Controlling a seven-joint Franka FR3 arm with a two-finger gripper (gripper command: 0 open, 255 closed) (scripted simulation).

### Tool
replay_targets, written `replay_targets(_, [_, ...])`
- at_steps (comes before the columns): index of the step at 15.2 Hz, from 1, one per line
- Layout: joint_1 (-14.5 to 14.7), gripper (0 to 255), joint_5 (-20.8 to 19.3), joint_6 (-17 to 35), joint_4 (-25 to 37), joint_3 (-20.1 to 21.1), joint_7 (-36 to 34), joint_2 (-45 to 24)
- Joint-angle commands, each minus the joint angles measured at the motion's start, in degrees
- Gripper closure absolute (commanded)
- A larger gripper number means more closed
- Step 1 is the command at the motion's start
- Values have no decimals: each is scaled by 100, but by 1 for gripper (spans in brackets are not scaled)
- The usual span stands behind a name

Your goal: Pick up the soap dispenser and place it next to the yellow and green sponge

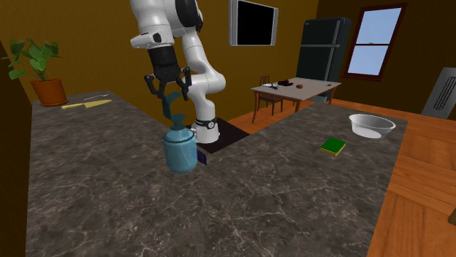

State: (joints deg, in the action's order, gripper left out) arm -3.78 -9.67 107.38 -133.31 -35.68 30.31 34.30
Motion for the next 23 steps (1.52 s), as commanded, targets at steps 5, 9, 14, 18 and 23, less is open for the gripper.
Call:
replay_targets(5, [0, 255, 0, 0, 1, 0, 0, -1])
replay_targets(9, [0, 255, 0, 1, 0, 0, 0, -1])
replay_targets(14, [27, 255, 51, -376, 364, 92, -38, 11])
replay_targets(18, [54, 255, 95, -672, 675, 154, -62, -4])
replay_targets(23, [95, 255, 154, -1037, 1086, 218, -86, -53])
